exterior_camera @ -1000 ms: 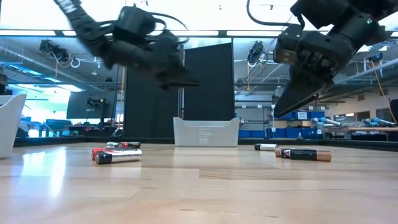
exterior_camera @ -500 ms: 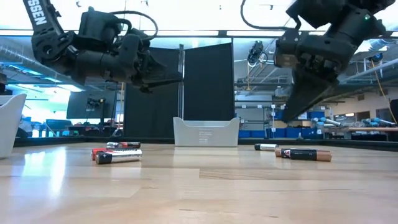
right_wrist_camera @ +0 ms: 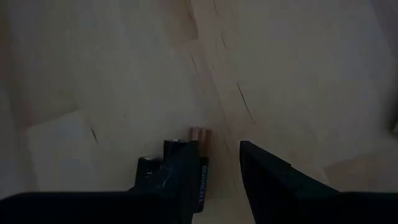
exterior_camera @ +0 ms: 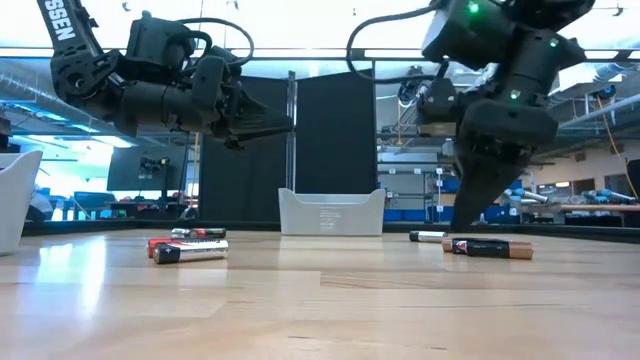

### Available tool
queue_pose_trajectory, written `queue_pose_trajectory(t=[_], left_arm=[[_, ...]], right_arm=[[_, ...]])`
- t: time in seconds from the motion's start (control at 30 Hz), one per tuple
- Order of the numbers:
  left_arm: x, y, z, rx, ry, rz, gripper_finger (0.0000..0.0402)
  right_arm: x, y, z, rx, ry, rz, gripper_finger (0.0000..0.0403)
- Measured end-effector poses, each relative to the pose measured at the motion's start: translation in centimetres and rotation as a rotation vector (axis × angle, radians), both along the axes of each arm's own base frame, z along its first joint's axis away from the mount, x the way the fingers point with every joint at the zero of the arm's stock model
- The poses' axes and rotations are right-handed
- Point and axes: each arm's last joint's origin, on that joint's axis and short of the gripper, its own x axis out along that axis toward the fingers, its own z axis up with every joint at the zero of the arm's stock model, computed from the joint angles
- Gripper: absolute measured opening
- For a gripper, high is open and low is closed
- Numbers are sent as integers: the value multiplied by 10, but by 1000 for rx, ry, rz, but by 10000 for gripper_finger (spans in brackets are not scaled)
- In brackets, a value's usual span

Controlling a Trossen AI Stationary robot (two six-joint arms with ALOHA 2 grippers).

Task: Sort batteries
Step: Put the copper battery into the top gray bin

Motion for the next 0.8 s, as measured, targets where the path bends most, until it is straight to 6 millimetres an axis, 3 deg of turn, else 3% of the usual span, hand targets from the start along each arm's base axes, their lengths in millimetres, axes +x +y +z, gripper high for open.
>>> queue_pose_trajectory(t=[0.8], left_arm=[[0, 0, -1, -2, 12, -2, 95]], right_arm=[[0, 0, -1, 42, 43, 0, 128]])
